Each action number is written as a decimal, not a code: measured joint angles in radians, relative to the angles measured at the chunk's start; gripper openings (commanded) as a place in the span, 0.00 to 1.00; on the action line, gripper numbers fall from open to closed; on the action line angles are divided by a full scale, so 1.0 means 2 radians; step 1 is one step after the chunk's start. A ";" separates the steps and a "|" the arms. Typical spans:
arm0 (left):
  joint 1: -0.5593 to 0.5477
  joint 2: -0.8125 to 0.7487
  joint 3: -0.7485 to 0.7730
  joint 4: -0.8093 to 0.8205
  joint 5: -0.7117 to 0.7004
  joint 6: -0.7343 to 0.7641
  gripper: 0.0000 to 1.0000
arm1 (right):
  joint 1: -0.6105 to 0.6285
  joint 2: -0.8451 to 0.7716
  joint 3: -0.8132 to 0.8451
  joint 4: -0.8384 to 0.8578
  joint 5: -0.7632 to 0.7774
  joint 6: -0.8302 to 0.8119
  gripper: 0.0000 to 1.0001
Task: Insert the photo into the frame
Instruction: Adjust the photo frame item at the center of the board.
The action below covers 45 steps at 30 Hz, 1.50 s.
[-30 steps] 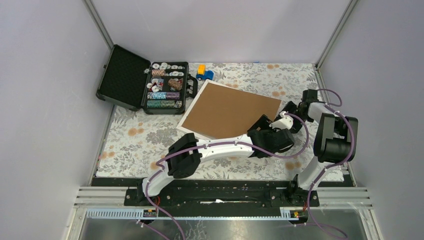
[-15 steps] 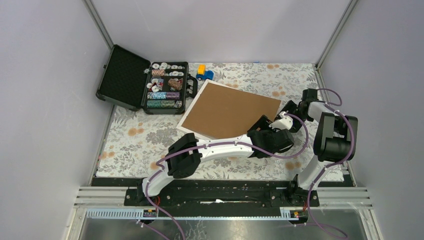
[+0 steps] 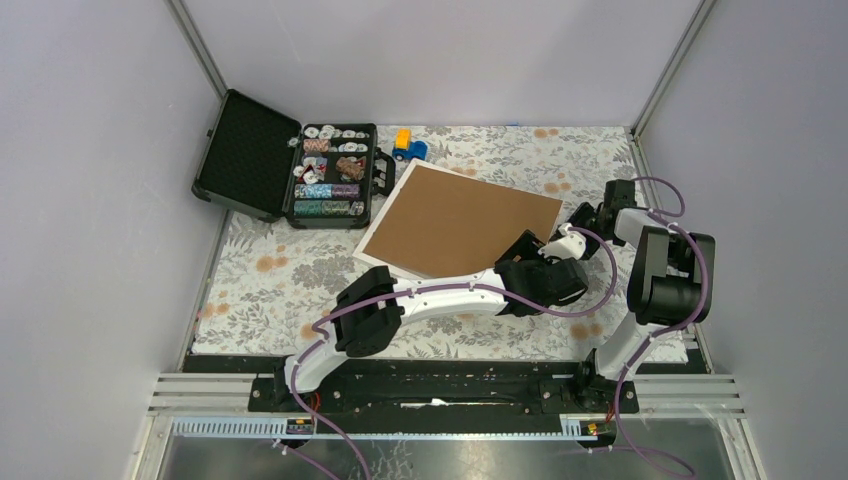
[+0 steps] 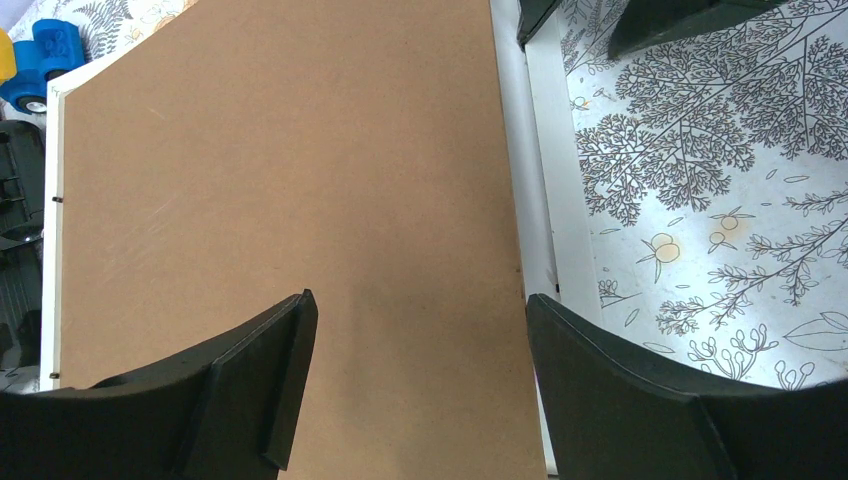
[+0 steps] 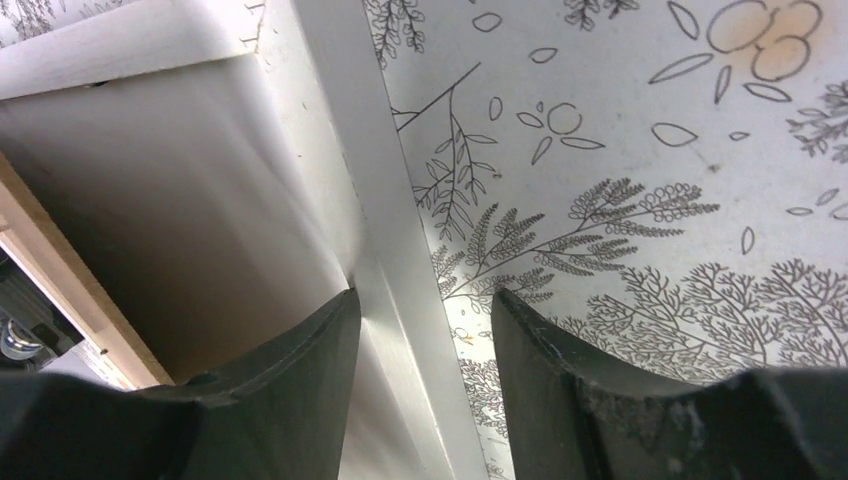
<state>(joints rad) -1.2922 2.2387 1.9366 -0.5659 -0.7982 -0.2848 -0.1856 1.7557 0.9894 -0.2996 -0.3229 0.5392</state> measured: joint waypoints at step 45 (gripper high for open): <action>0.000 -0.011 -0.008 0.002 -0.001 0.000 0.77 | -0.014 -0.026 -0.098 0.174 -0.085 0.005 0.54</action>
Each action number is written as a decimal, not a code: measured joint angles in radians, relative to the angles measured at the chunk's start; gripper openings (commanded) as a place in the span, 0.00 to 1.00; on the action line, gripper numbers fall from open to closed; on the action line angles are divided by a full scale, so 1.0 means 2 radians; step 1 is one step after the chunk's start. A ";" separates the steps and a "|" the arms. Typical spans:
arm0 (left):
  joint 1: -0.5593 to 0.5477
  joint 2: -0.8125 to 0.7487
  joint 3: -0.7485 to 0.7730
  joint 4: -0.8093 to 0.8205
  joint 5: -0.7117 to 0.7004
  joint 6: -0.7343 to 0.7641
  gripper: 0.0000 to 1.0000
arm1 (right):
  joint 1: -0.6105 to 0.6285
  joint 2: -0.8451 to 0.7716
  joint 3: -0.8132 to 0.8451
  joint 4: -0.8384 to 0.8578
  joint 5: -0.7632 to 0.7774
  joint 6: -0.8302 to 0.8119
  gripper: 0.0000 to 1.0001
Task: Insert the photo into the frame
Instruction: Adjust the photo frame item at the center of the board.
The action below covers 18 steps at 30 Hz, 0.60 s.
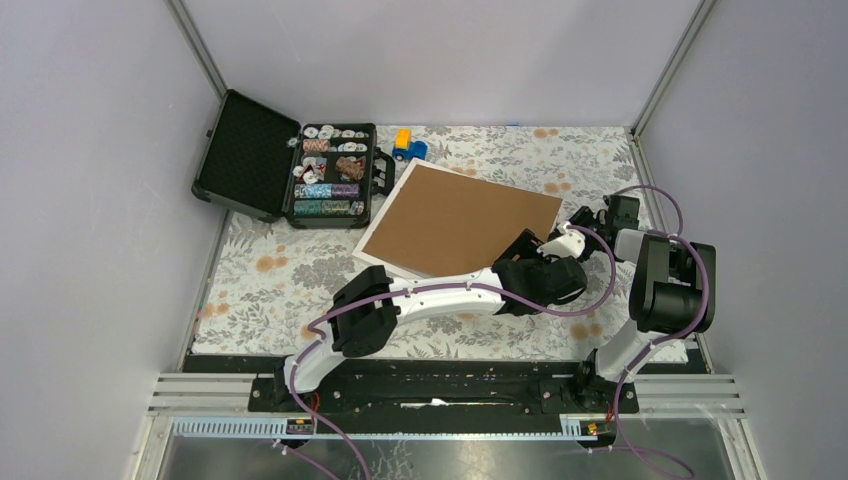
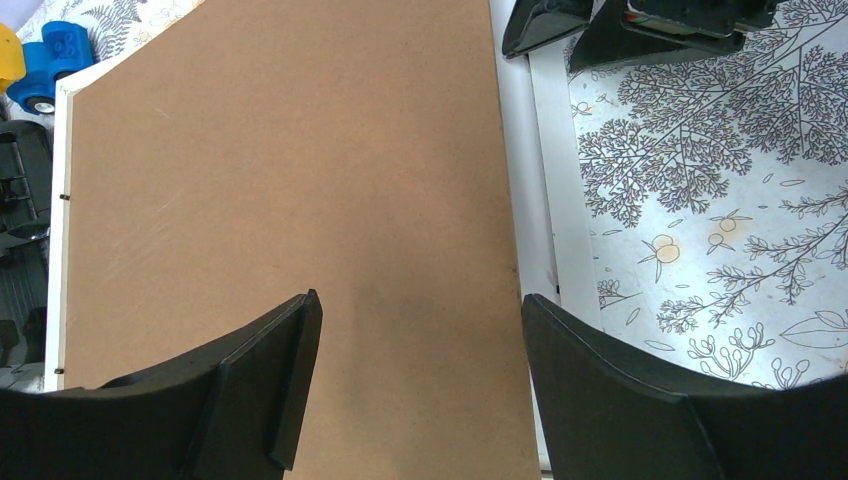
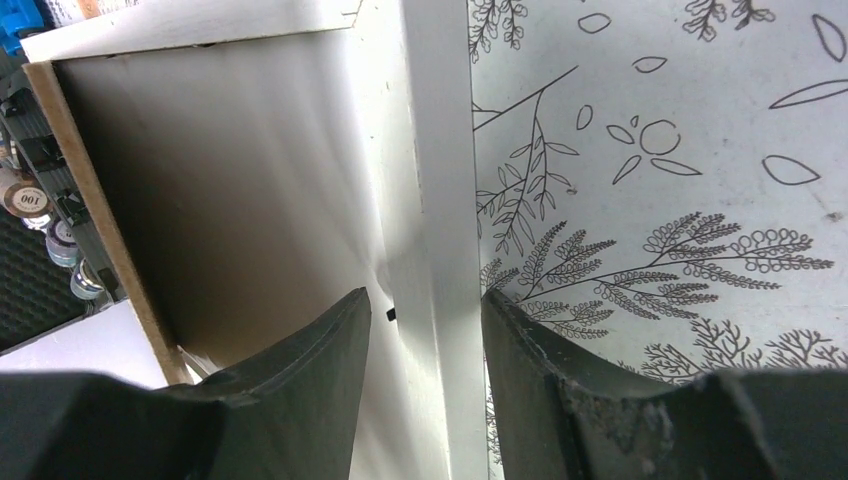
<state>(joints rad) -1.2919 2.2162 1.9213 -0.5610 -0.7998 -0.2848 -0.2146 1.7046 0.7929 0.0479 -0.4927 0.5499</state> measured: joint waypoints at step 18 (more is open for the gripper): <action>0.000 0.000 0.000 0.001 0.001 0.000 0.76 | 0.005 -0.010 0.003 -0.018 0.016 -0.020 0.00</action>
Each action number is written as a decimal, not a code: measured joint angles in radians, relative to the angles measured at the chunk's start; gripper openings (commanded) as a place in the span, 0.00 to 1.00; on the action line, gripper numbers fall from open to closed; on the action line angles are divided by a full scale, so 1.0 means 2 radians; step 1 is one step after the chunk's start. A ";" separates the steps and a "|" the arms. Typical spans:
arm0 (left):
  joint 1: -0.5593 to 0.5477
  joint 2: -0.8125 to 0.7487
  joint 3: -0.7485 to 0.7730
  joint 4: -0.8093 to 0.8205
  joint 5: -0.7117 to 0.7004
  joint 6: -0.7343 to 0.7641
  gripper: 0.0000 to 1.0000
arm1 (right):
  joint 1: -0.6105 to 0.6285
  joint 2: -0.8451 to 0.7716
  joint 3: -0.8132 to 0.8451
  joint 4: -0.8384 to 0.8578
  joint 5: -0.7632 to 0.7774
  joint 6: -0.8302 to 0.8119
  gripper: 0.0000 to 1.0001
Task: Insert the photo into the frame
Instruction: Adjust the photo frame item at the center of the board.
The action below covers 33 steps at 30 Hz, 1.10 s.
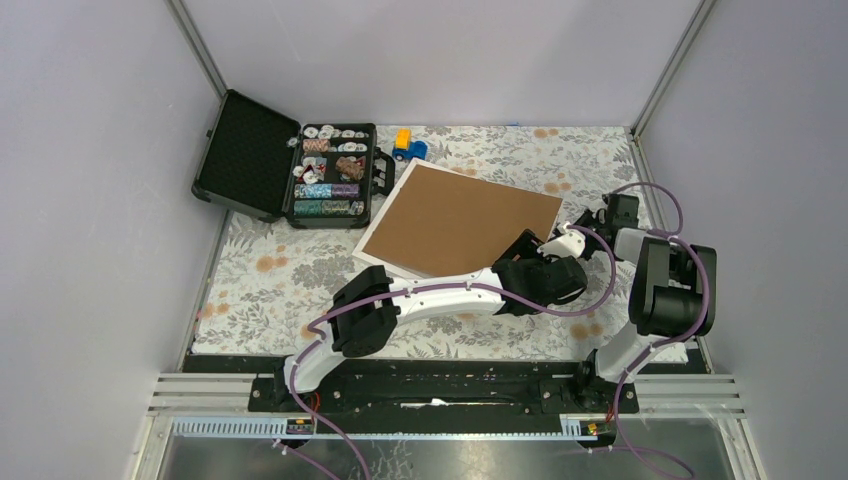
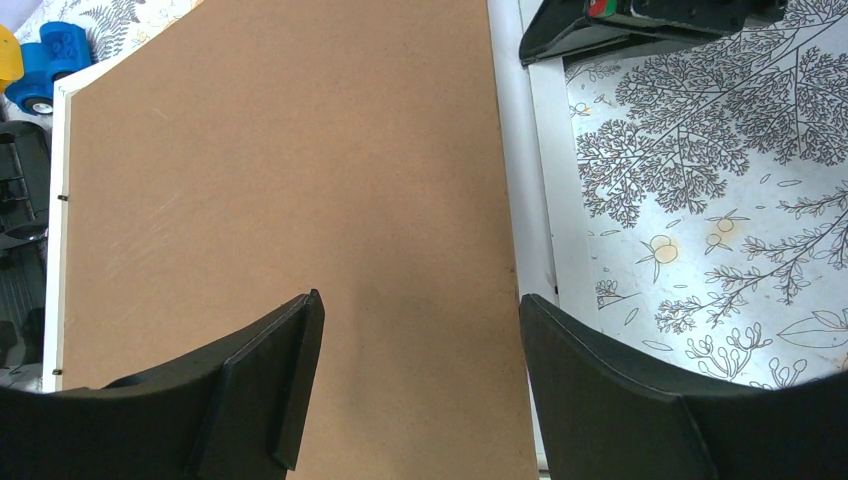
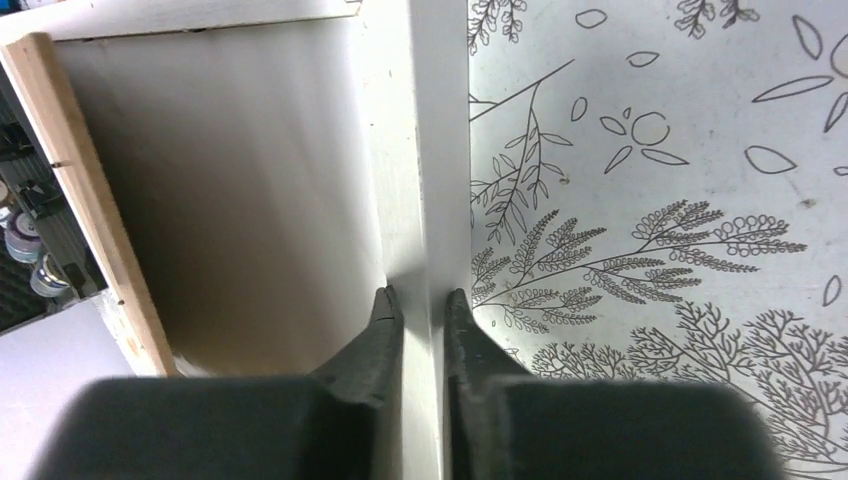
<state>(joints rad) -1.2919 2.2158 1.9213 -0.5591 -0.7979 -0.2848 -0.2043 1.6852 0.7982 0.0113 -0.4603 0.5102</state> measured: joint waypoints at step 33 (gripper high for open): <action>0.014 0.000 -0.003 -0.014 -0.019 0.004 0.75 | 0.043 -0.118 -0.155 0.066 -0.076 0.062 0.69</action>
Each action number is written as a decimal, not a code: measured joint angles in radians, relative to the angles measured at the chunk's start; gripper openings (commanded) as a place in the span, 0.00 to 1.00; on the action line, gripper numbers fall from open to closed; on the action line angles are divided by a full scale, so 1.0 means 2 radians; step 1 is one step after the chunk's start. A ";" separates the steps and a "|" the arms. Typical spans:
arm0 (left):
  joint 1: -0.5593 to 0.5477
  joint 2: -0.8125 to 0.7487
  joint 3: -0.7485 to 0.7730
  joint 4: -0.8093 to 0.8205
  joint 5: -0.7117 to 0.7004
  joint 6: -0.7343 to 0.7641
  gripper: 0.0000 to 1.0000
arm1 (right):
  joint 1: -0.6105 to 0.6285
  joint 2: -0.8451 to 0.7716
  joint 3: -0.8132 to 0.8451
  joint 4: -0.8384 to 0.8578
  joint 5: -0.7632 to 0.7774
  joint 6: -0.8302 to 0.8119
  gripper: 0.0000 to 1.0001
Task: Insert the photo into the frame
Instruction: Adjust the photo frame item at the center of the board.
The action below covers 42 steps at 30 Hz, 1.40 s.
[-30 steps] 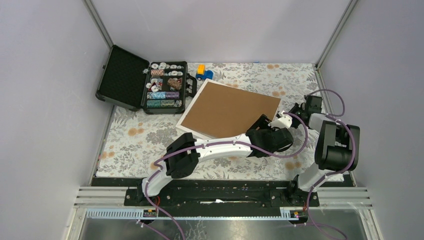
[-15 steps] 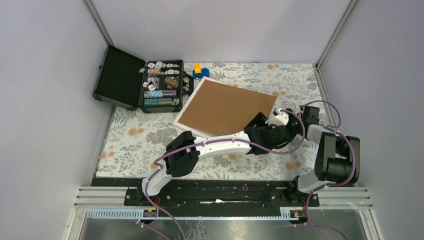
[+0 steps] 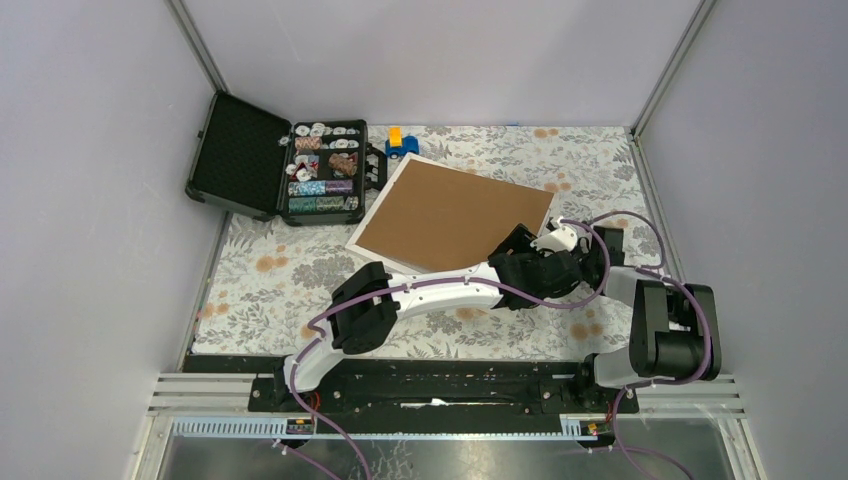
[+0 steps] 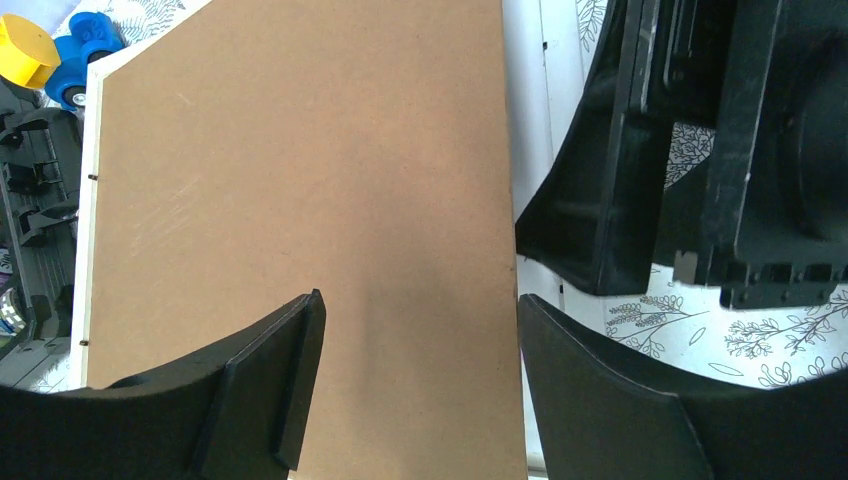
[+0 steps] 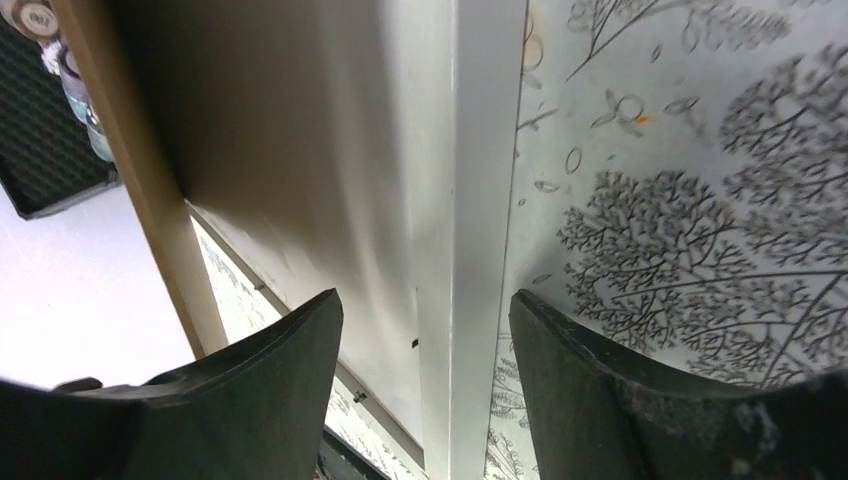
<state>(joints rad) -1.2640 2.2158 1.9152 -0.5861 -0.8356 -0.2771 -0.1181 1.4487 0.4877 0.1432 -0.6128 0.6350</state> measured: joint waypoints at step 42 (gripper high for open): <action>0.000 -0.004 -0.004 0.000 -0.006 0.000 0.73 | 0.064 -0.068 0.008 -0.094 0.093 -0.015 0.91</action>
<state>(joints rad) -1.2644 2.2078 1.9068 -0.5861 -0.8486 -0.2771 0.0105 1.3117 0.5030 -0.0448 -0.4278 0.6044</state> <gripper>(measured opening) 0.736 0.805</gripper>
